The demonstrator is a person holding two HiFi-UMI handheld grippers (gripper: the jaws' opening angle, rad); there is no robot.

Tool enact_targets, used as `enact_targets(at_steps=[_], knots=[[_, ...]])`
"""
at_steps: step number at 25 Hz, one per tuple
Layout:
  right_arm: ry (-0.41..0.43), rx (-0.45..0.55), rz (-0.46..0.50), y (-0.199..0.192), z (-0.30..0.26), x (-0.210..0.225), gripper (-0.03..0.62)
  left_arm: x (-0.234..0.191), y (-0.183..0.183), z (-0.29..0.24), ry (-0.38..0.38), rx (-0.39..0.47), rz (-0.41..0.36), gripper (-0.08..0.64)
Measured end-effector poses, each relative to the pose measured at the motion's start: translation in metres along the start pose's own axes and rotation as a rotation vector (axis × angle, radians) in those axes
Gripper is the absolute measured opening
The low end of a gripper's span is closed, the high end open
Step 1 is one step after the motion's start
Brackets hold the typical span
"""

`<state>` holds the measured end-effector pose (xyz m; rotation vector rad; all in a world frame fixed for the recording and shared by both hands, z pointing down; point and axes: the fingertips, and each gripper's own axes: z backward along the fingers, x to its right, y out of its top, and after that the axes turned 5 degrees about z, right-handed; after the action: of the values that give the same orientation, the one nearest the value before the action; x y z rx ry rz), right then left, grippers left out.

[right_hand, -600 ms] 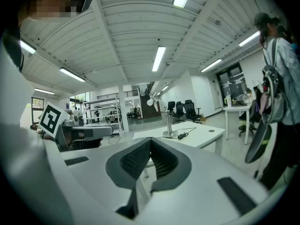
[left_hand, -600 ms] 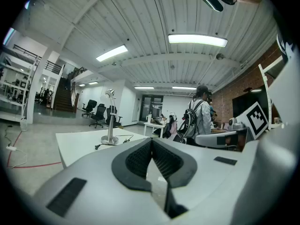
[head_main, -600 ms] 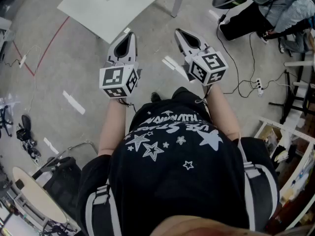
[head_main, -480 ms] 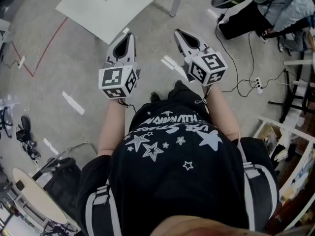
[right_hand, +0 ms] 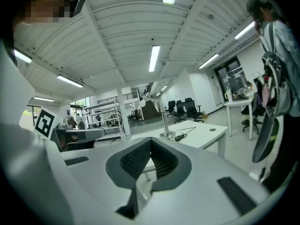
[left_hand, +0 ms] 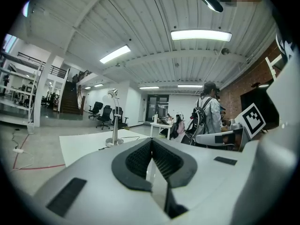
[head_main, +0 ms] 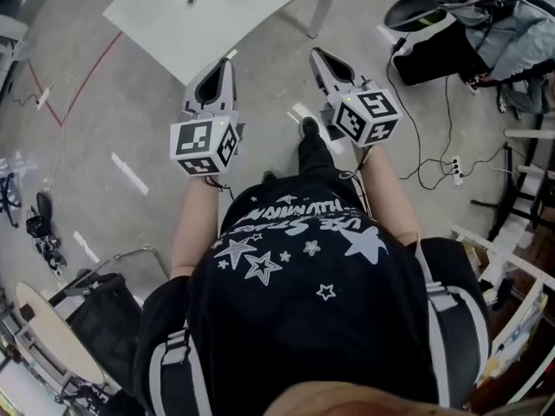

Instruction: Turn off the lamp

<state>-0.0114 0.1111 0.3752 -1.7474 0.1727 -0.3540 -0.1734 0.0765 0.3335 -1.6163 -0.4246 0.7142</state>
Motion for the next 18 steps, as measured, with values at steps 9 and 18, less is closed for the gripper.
enact_targets(at_steps=[9,18], knots=[[0.070,0.003,-0.026,0.018,-0.053,0.068,0.006,-0.006,0.009,-0.063,0.080,-0.004,-0.013,0.011],[0.118,0.019,-0.044,0.041,-0.086,0.149,0.006,0.009,0.014,-0.133,0.140,-0.005,-0.035,0.011]])
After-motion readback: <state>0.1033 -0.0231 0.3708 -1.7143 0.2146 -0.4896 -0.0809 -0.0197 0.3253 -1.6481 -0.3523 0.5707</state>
